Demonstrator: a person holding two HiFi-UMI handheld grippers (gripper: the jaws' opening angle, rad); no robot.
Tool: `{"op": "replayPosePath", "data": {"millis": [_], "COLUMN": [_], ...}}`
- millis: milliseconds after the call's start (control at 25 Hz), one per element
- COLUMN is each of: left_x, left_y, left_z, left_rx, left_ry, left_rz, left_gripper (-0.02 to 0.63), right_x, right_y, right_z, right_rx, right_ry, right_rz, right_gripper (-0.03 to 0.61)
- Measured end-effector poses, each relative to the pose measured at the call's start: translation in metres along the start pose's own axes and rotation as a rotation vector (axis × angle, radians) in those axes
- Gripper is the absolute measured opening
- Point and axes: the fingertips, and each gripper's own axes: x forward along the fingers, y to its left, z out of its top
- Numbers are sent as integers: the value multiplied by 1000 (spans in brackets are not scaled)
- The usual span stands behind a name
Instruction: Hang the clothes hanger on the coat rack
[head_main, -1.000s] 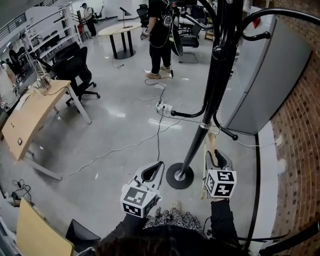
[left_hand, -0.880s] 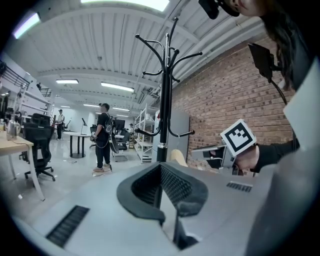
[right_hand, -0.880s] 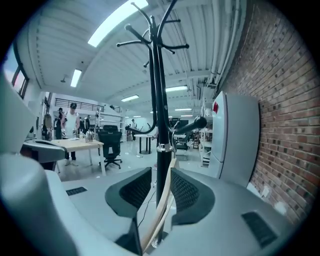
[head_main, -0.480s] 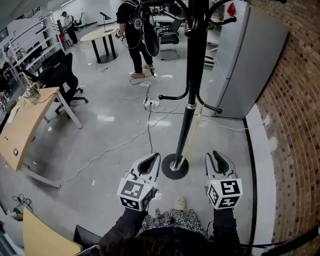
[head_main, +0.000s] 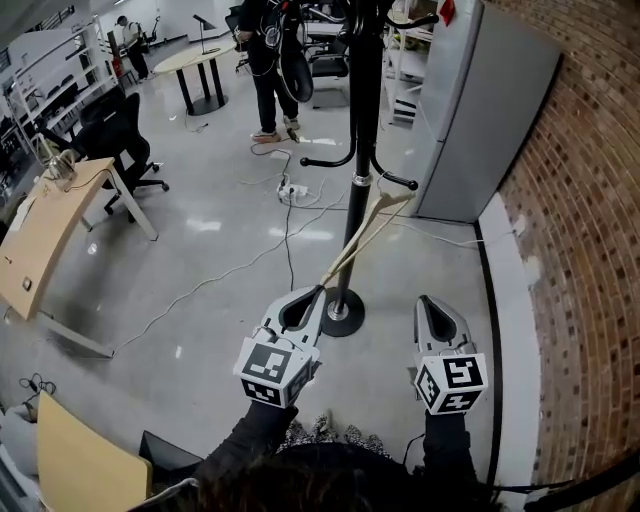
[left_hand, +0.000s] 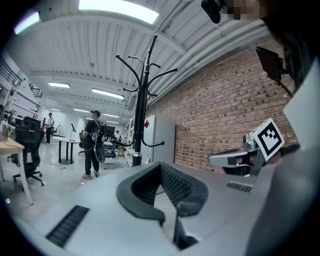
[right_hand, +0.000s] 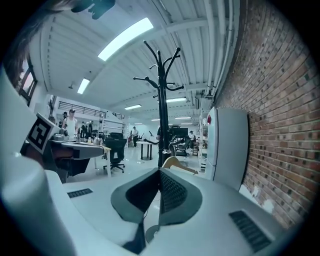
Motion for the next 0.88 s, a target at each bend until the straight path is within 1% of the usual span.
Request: {"op": "replayPosePath", "data": {"millis": [200,440,600,880], "left_x": [-22,-51,-67,-80], "left_y": [-38,-79,-109,-131], "left_z": [-2,-9,-12,-7], "left_rx": [2,-1,6,26], "left_ry": [0,13,22,12], "left_rz": [12,21,7,15], "left_gripper": [3,3,3,3], "right_x": [-40,-84,-113,-136], "right_y": [5,9,12,12], "right_z": [-4,-10,-14,-13], "right_rx": [-12,2,0,-15], "right_ry": [-16,-41,-44,-58], "right_rz": [34,47,47,52], "right_gripper": [11,9,9,9]}}
